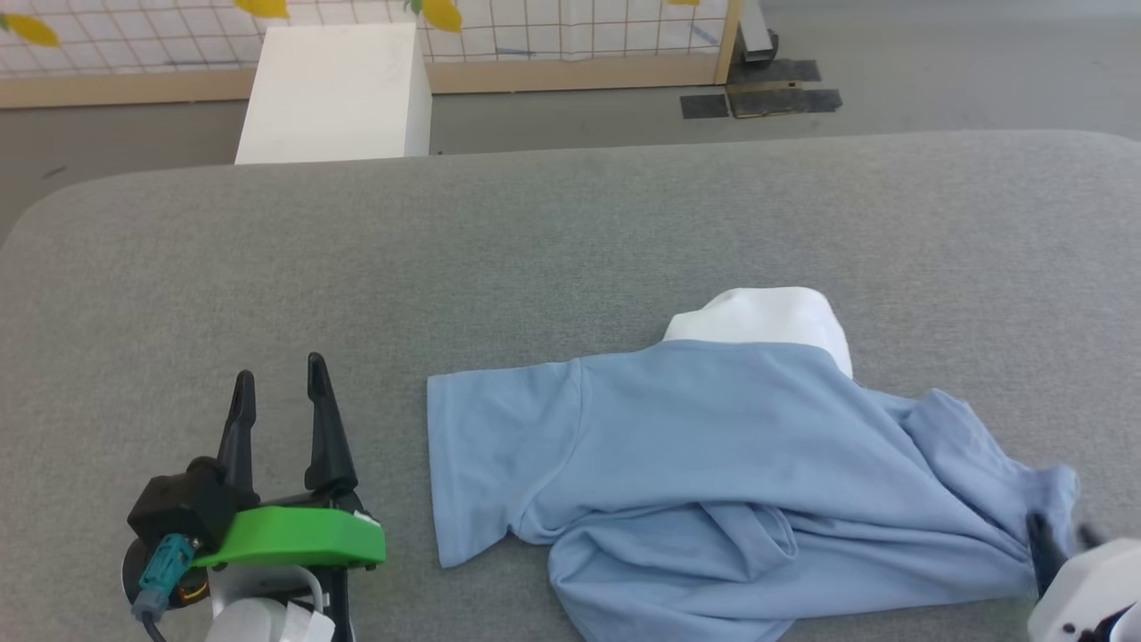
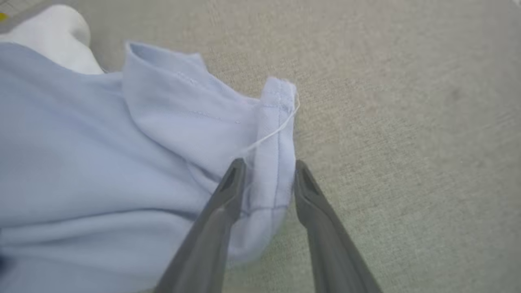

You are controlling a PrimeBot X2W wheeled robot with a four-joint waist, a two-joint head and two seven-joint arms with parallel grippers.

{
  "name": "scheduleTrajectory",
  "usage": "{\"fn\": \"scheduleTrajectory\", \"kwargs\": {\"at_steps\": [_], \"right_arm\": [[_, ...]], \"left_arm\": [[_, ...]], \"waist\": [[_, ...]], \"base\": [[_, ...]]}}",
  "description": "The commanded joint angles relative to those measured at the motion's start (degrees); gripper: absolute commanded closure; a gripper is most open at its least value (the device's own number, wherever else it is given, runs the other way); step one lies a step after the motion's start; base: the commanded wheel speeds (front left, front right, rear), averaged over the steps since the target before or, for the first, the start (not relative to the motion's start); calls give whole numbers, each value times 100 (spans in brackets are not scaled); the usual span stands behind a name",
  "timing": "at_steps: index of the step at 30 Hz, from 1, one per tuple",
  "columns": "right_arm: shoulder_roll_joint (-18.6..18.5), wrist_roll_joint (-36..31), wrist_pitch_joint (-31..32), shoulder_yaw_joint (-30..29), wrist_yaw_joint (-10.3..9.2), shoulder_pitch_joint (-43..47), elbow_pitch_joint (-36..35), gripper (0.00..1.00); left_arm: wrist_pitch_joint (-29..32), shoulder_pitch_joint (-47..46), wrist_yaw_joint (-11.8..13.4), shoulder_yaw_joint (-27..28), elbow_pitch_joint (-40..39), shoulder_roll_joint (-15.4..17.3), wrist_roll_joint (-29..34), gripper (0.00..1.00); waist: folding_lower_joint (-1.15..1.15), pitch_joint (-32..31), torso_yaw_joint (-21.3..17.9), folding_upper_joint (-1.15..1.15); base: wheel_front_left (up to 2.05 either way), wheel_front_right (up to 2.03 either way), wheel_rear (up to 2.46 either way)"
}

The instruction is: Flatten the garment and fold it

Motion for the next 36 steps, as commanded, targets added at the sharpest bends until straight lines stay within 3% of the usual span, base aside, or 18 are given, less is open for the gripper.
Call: {"fn": "scheduleTrajectory", "kwargs": {"at_steps": [1,6,10,14,23,31,34,35,36], "right_arm": [[-10,-141,-211,104,-9,23,-229,0],[-10,-690,-1115,387,-9,-34,-980,0],[-10,-932,-1872,1074,-9,4,-1317,0],[-10,-836,-1951,1220,-9,15,-1271,0],[-10,-665,-1935,1489,-9,-68,-1218,0],[-9,-531,-1966,1545,-9,-103,-1172,0],[-9,-480,-1977,1567,-9,-126,-1150,0],[-9,-471,-1981,1567,-9,-129,-1145,0],[-9,-463,-1985,1563,-9,-130,-1142,0]], "left_arm": [[-20,70,-42,13,29,-14,85,0],[-20,57,-79,-40,100,-14,119,0],[-8,-14,-163,-229,370,19,274,0],[372,-379,-231,-486,791,149,482,0],[2269,-1767,-357,-921,2276,346,688,0],[3826,-2276,-243,-1070,3093,454,723,0],[4235,-2321,-356,-1072,3247,420,553,0],[4320,-2323,-412,-1084,3262,405,502,12],[4388,-2326,-477,-1111,3262,397,464,76]], "waist": [[0,-28,-33,0],[0,-30,-38,0],[0,-2,4,0],[0,70,42,0],[0,213,-189,0],[0,340,-458,0],[0,369,-495,0],[0,374,-495,0],[0,379,-488,0]], "base": [[0,0,0],[0,0,0],[0,0,0],[0,0,0],[0,0,0],[0,0,0],[0,0,0],[0,0,0],[0,0,0]]}}
